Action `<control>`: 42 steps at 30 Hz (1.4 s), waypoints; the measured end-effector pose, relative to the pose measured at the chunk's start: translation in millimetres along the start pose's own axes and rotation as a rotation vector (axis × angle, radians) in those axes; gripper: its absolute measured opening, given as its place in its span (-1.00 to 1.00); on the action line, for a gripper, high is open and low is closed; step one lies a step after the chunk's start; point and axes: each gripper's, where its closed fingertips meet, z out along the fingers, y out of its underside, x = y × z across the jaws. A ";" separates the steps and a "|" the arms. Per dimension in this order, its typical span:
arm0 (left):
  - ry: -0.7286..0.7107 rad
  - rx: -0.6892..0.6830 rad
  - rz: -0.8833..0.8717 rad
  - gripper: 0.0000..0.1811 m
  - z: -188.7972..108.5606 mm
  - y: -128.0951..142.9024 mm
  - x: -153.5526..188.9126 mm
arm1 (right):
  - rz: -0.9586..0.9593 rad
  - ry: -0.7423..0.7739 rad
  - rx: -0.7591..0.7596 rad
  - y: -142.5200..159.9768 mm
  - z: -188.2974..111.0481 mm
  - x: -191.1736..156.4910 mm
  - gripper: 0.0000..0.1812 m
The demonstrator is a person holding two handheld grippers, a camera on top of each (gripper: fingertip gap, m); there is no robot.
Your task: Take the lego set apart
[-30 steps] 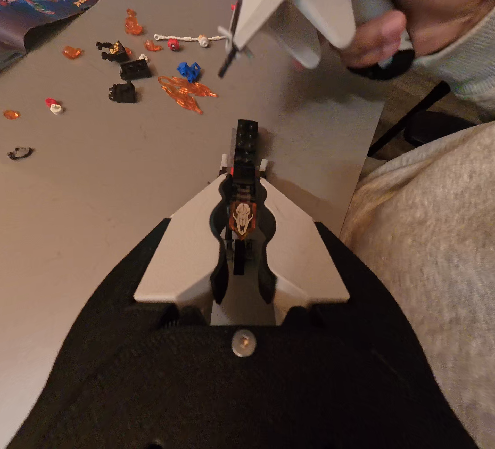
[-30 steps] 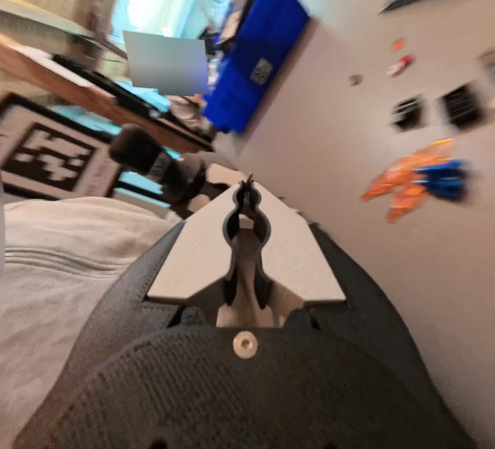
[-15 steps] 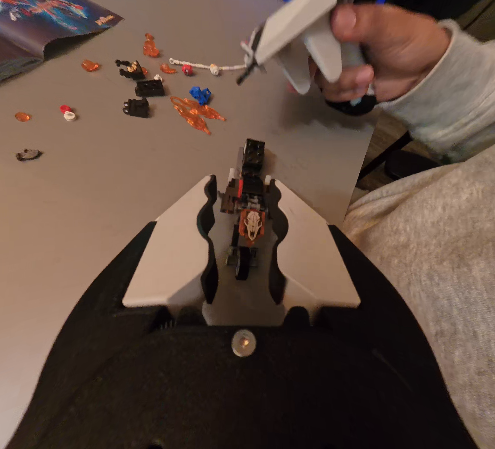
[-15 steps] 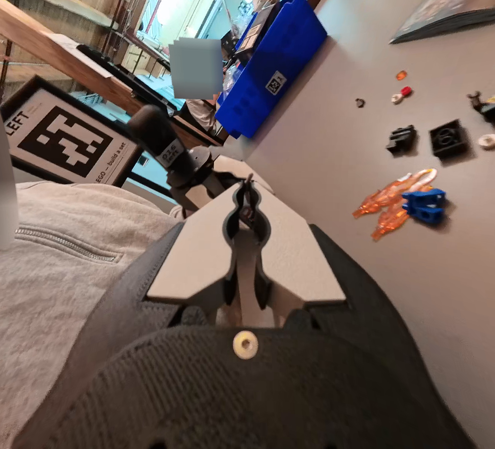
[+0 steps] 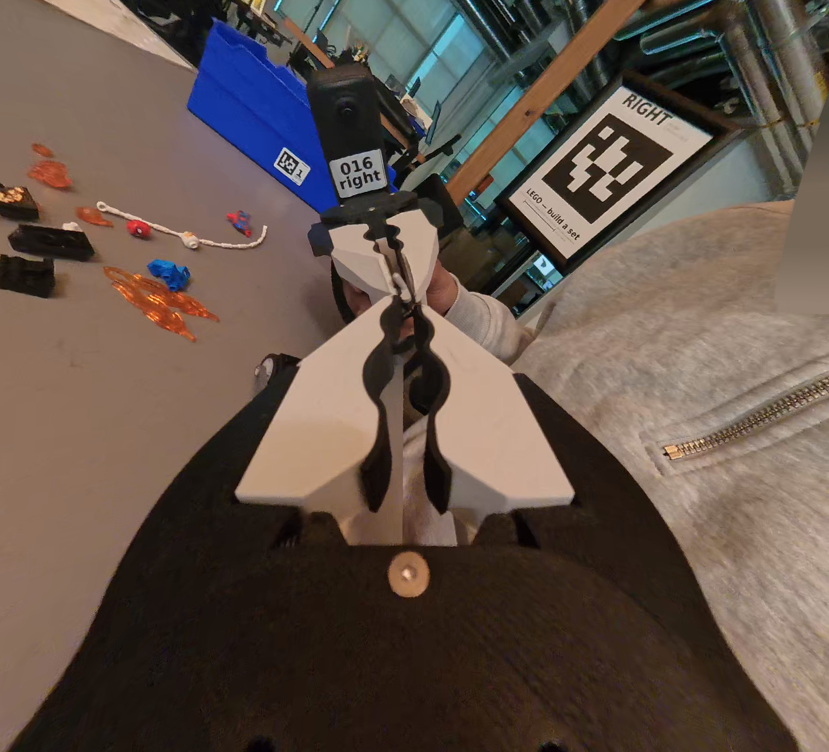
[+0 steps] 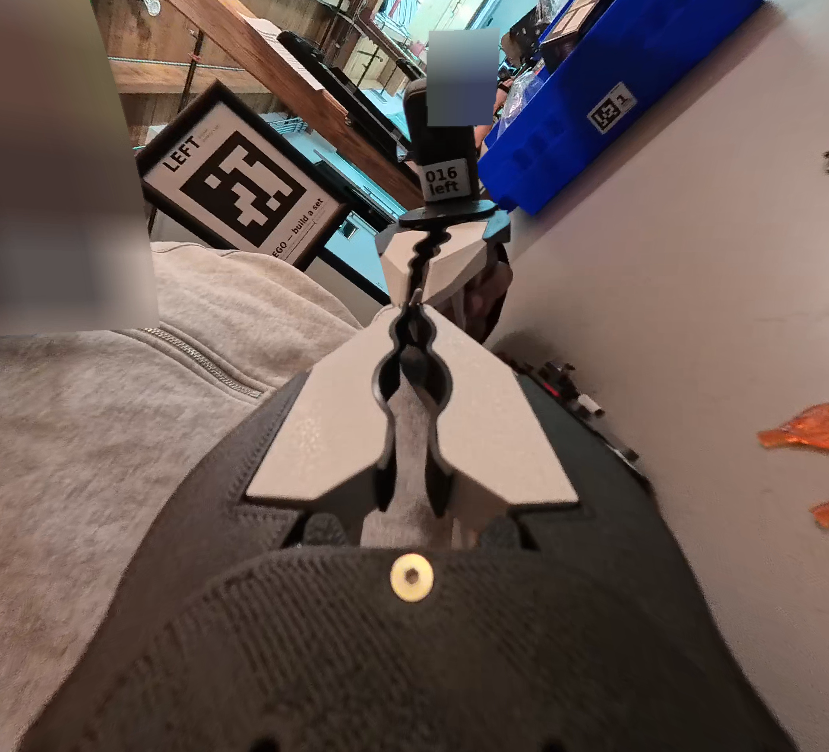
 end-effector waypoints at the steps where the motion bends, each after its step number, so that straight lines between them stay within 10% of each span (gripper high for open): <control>1: 0.006 -0.001 -0.010 -0.99 0.0 0.7 -0.4 | 0.002 -0.003 0.003 -0.1 -0.3 0.0 -1.00; 13: 0.094 0.086 -0.196 -1.00 1.5 -12.3 -3.2 | 0.013 -0.002 0.118 -18.1 -4.9 -0.3 -0.99; 16: 0.098 0.097 -0.217 -1.00 -7.1 -11.3 -6.2 | 0.083 -0.111 0.447 -67.4 -56.8 -10.7 -1.00; 21: 0.080 0.147 -0.207 -1.00 -12.9 -19.0 -12.5 | 0.041 0.078 0.396 -54.6 -82.0 11.9 -1.00; 31: -0.063 0.060 0.045 -0.94 16.8 -25.2 -17.7 | 0.085 -0.045 0.390 -47.9 -63.4 6.5 -1.00; 42: -0.536 -0.135 0.760 -0.96 30.8 -25.9 -41.2 | 0.164 0.035 0.373 -40.5 -39.8 22.8 -1.00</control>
